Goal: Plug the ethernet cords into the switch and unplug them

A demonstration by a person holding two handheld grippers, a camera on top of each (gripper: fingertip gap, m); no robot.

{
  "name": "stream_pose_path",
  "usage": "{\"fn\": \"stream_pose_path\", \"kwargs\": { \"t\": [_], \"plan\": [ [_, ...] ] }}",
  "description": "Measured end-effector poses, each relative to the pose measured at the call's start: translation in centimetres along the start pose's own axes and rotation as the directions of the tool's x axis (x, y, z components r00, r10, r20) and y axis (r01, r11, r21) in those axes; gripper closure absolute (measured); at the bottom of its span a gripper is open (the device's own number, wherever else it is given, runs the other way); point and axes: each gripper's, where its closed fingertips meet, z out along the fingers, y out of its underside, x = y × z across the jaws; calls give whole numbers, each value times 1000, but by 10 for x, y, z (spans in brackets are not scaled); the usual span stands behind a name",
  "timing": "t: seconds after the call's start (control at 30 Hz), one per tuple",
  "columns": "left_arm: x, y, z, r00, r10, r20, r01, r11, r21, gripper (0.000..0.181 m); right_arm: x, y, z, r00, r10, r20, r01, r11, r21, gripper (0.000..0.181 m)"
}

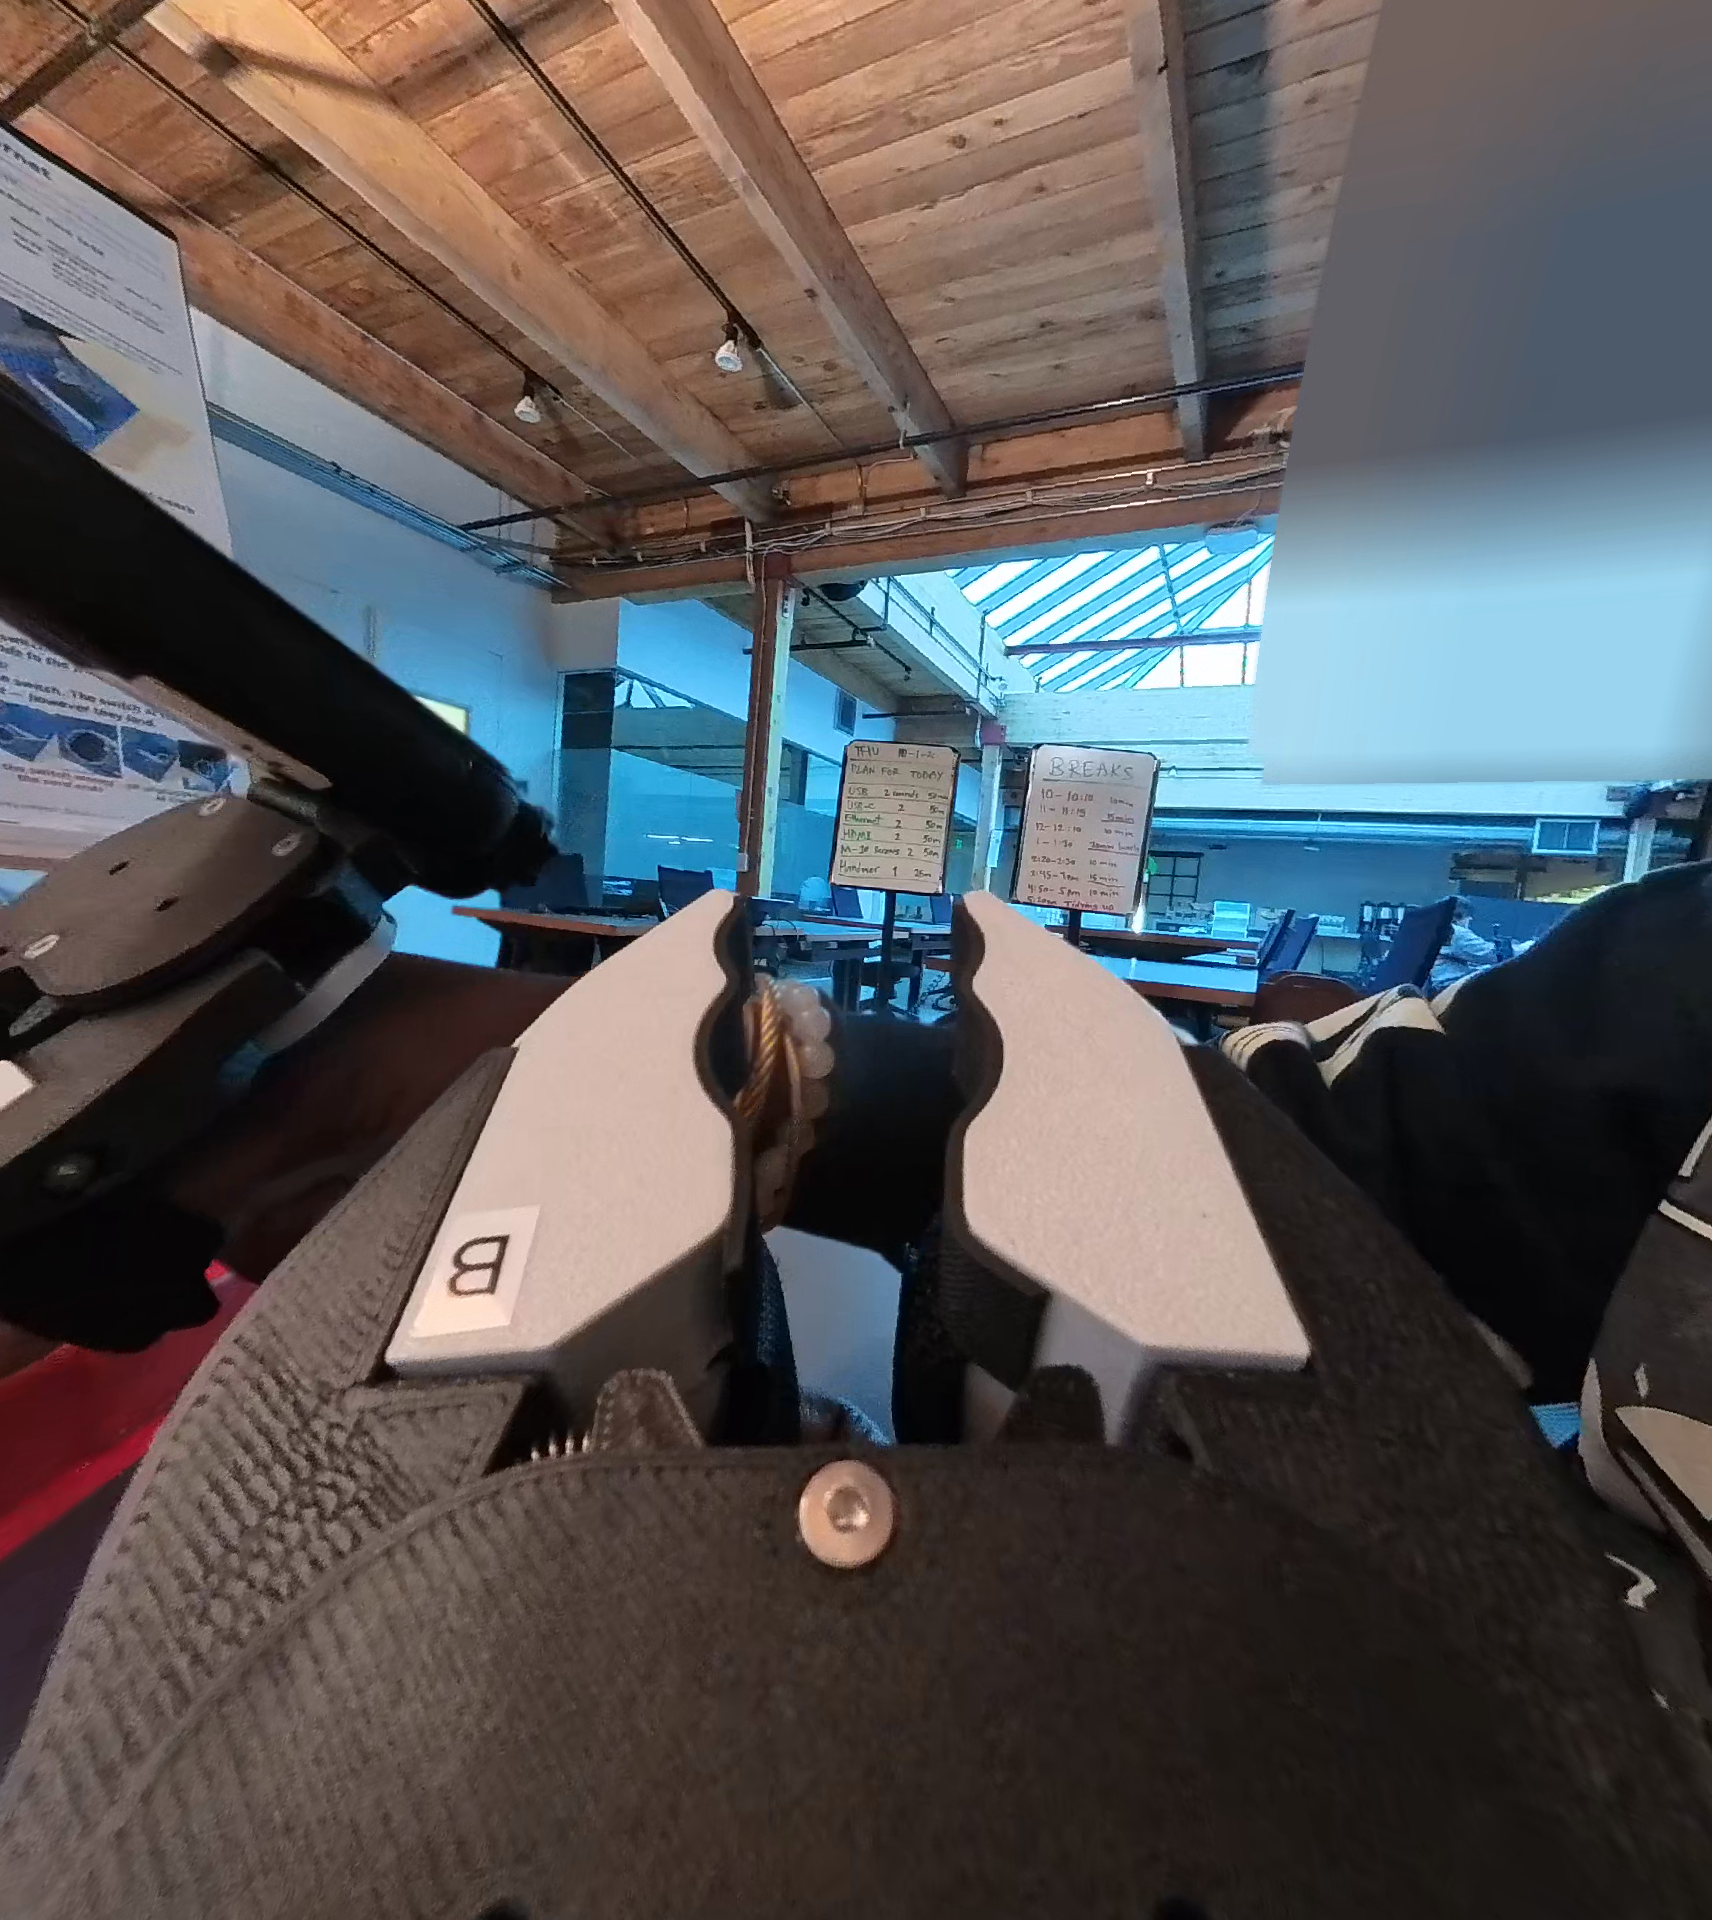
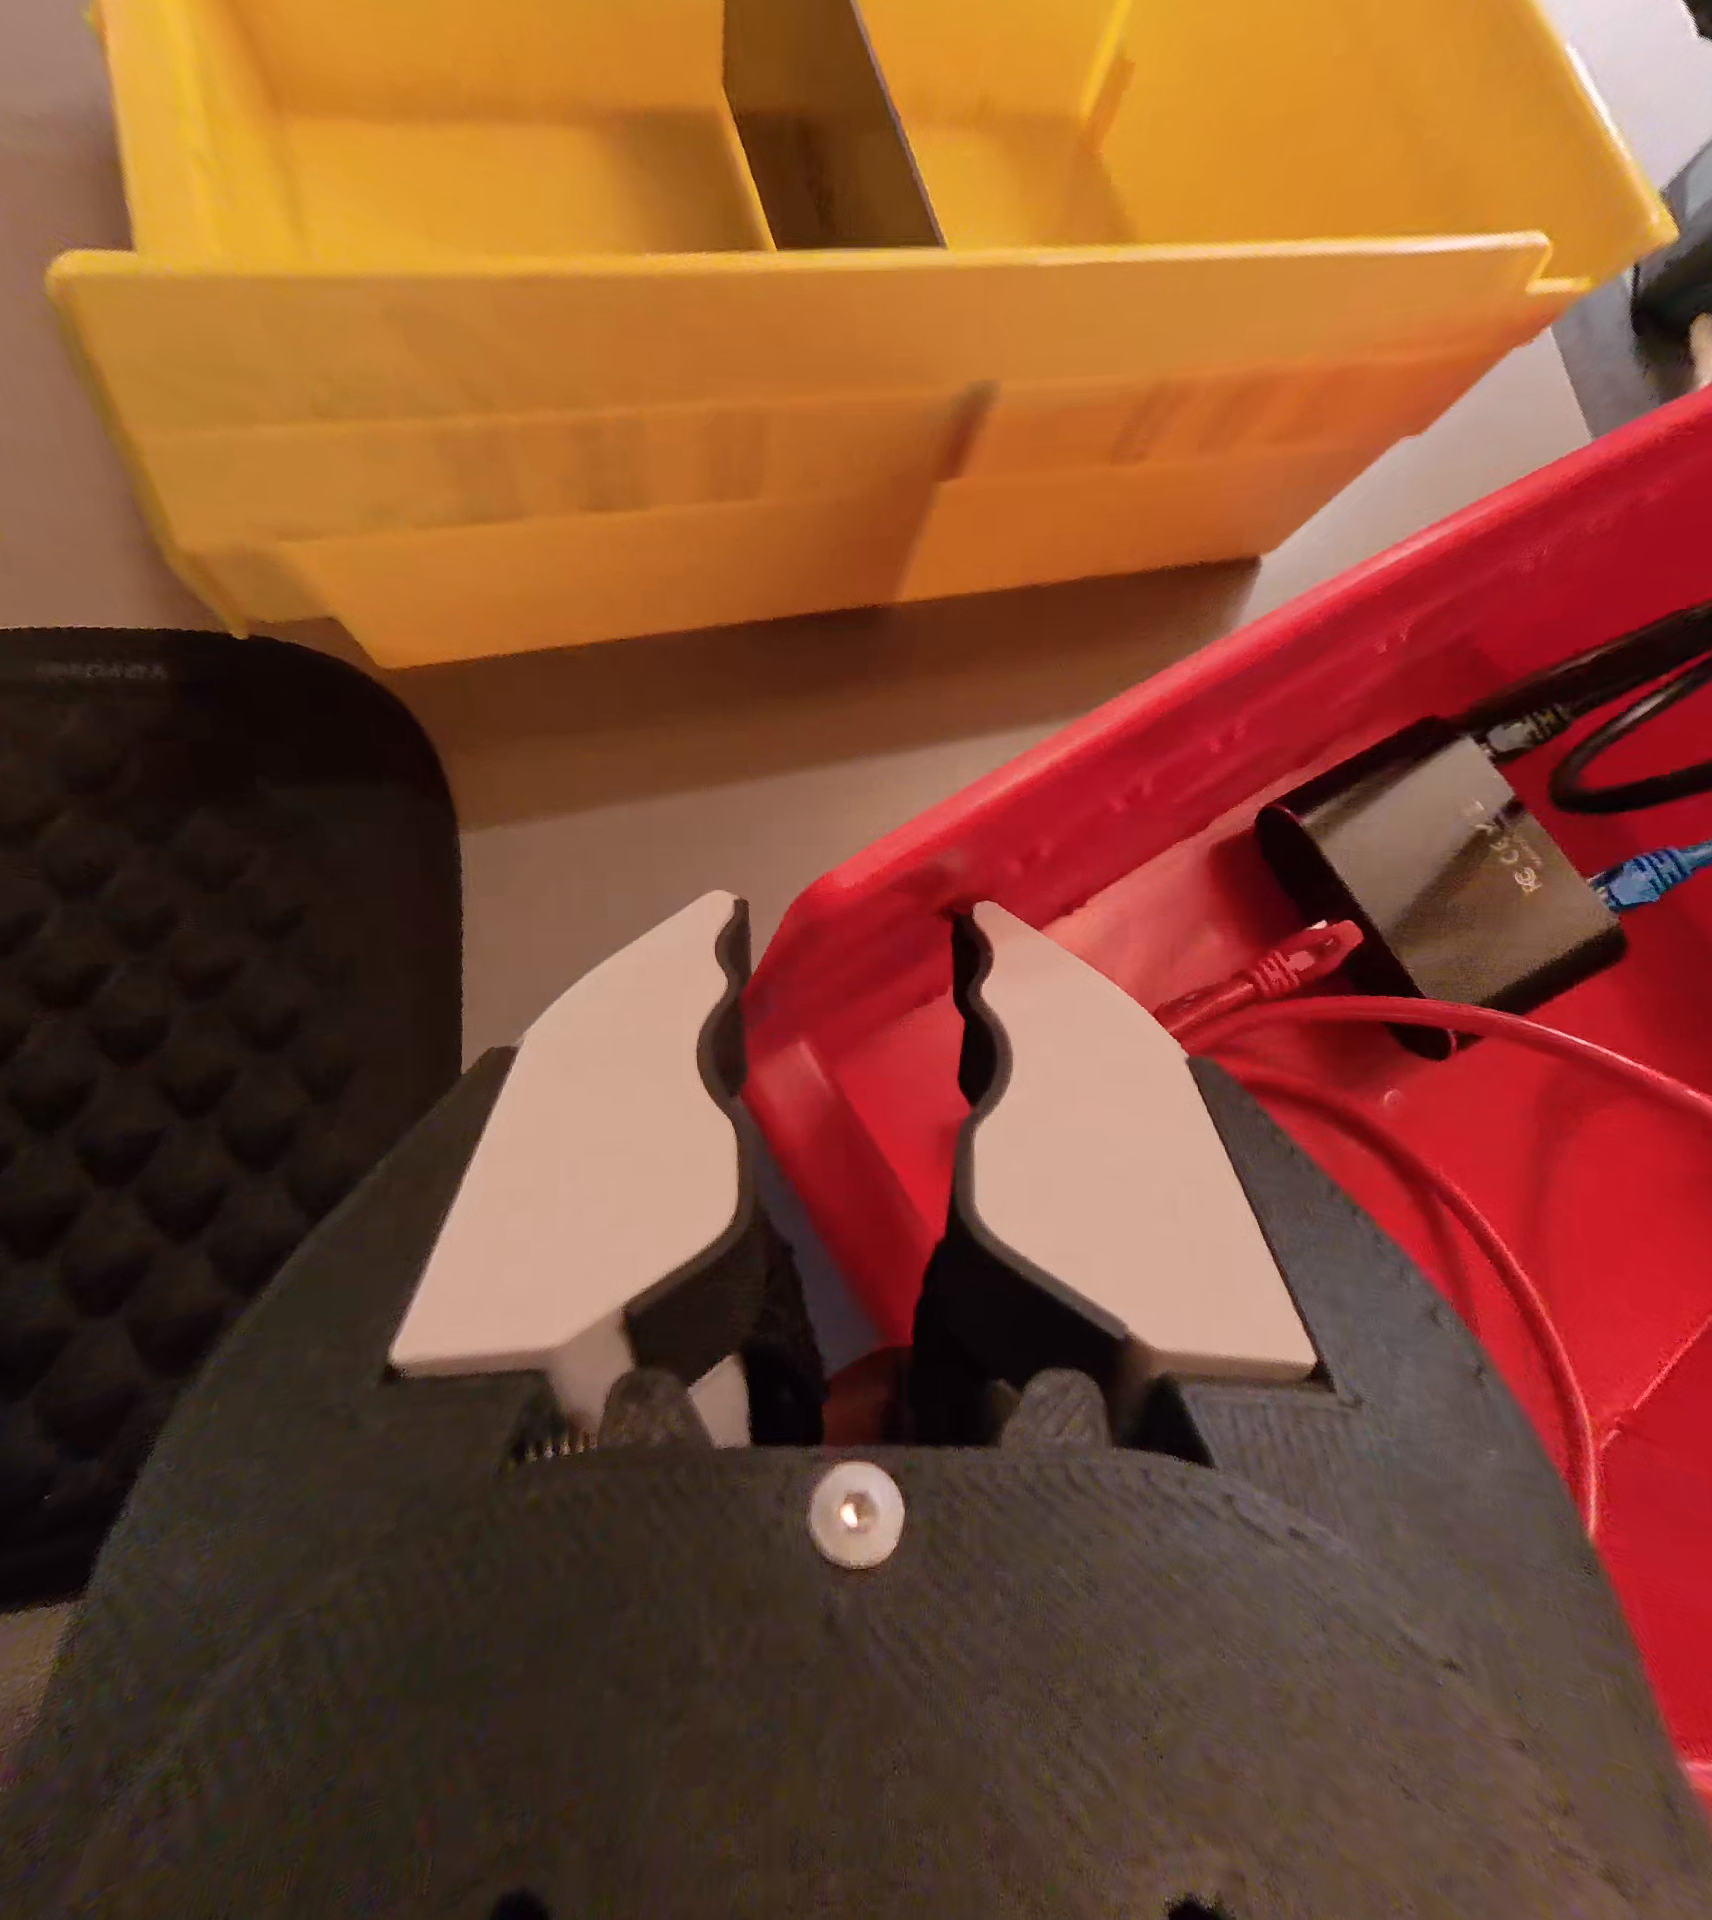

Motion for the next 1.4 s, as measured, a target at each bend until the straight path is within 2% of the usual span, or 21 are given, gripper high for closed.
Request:
{"fn": "stream_pose_path", "kwargs": {
  "t": [0.2,0.47,0.9,0.93,0.97,1.03,1.13,1.2,1.3,1.37,1.4],
  "plan": [
    [1,0,1,1000,14,-6,-14,1000,-4,146,-2,-5,2,997,-62,34,59,994,97,146],
    [1,2,4,1000,28,-12,-28,1000,-13,146,-3,-8,2,981,-195,-3,193,973,129,149],
    [3,2,5,999,48,-22,-49,999,-15,145,-4,-20,3,983,-180,30,159,927,341,144],
    [3,1,5,998,52,-21,-52,999,-8,145,-4,-25,-1,982,-186,27,161,909,386,132],
    [3,-1,4,998,61,-18,-61,998,-4,145,-6,-36,-8,982,-186,21,155,871,466,111],
    [1,-8,2,994,111,1,-111,994,7,145,-1,-61,-29,990,-134,-32,125,776,619,78],
    [-10,-36,-6,977,188,96,-196,978,75,145,16,-91,-68,988,-3,-155,121,642,757,48],
    [-23,-63,-16,951,228,211,-257,958,126,141,16,-108,-99,986,66,-154,99,509,855,38],
    [-45,-115,-44,871,295,392,-381,910,162,132,15,-121,-137,982,163,-92,32,342,939,38],
    [-66,-155,-77,727,392,564,-529,844,94,124,11,-124,-147,974,212,-80,15,293,956,39],
    [-80,-175,-98,613,442,655,-598,802,18,119,6,-125,-151,970,225,-87,23,273,962,44]
  ]
}}
